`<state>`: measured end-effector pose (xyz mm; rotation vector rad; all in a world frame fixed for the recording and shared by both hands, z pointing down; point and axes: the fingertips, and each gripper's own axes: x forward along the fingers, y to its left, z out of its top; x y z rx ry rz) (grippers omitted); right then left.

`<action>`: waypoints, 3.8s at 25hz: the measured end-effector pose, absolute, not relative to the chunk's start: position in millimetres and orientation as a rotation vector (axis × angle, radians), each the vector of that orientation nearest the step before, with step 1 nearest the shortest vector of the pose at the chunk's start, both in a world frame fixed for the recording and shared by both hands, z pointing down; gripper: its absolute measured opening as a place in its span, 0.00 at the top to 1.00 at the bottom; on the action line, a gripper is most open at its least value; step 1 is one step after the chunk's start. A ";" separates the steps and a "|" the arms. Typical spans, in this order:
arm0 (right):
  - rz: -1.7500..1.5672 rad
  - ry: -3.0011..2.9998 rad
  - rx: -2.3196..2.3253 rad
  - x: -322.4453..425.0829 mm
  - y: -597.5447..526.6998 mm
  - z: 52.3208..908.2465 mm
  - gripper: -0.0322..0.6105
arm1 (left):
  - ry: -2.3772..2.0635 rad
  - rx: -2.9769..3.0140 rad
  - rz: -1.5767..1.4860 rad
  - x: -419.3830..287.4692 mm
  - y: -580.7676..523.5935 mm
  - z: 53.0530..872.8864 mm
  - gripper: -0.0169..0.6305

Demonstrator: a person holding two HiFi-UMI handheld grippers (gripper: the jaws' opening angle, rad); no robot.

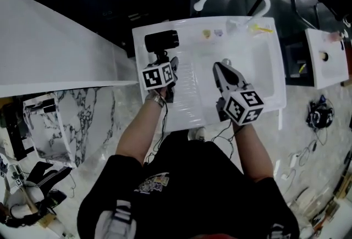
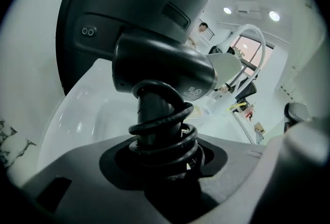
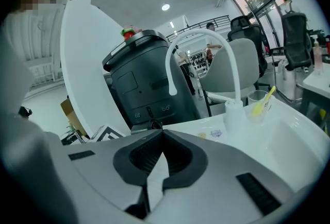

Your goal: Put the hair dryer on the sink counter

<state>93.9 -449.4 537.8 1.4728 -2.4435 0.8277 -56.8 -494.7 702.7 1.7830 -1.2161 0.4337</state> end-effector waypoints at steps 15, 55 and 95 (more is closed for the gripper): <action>0.903 -2.374 1.513 112.0 -451.1 560.0 0.95 | -1.211 1.671 0.544 -49.3 -512.3 749.8 0.64; 0.827 -2.583 1.447 153.0 -343.2 493.4 0.95 | -1.653 2.126 0.365 -36.1 -421.5 557.6 0.56; 0.680 -2.747 1.248 -19.3 -42.9 434.0 0.95 | -1.462 2.442 0.039 -135.9 -1.9 417.8 0.97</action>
